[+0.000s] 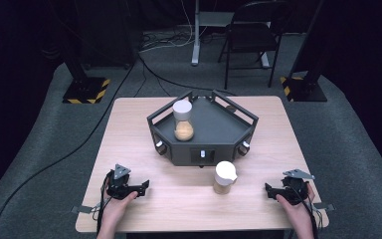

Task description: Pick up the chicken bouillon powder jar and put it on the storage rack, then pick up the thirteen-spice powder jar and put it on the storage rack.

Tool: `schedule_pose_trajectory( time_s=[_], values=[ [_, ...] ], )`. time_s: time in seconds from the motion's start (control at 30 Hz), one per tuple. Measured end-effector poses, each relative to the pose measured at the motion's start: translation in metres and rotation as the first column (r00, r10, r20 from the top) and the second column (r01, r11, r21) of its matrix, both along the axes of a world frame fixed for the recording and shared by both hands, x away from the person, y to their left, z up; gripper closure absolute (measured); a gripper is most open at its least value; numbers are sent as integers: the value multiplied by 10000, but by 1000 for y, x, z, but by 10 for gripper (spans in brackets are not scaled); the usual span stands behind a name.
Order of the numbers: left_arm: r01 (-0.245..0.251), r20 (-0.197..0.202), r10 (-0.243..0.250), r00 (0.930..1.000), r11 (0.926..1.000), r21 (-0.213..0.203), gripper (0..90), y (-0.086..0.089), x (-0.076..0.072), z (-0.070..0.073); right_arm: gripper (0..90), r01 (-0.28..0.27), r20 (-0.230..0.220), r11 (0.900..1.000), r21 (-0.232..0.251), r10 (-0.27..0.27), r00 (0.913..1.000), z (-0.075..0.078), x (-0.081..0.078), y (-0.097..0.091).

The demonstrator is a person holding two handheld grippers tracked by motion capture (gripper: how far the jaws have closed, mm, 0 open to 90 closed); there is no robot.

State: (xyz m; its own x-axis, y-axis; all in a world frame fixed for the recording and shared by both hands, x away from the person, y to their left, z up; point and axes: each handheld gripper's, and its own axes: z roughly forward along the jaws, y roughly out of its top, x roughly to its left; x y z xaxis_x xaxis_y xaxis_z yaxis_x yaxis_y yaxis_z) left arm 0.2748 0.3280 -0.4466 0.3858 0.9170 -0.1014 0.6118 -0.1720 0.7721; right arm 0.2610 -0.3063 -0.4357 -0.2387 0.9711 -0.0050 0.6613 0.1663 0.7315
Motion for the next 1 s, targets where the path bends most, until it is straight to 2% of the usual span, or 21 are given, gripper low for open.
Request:
schedule_pose_trajectory(
  time_s=[0.07, 0.17, 0.2, 0.27, 0.3, 1.0],
  values=[
    [-73, -330, 75, 9994, 10000, 56, 31, -2, 4, 2, 0, 0, 1, 10000, 1, 0, 10000, 0, 0, 0],
    [-214, -335, 221, 9992, 9995, 210, 24, -5, 4, 3, 0, -1, 1, 10000, 0, 1, 10000, 0, 0, 0],
    [-147, -339, 160, 9993, 9992, 384, 23, -7, 4, 4, 0, 0, 0, 10000, 1, 0, 10000, 0, 0, 0],
    [73, -317, -37, 9995, 9933, 1150, 20, -15, 5, 6, 0, 1, 0, 10000, 1, -1, 10000, 0, 0, 0],
    [28, -313, 10, 9995, 9924, 1229, 9, -17, 4, 7, 0, 0, 0, 10000, -1, 0, 10000, 0, 0, 0],
    [-41, -361, 84, 9993, 9932, 1164, 0, -18, 5, 7, 0, -23, 1, 10000, -1, 23, 10000, 0, 0, 0]
  ],
)
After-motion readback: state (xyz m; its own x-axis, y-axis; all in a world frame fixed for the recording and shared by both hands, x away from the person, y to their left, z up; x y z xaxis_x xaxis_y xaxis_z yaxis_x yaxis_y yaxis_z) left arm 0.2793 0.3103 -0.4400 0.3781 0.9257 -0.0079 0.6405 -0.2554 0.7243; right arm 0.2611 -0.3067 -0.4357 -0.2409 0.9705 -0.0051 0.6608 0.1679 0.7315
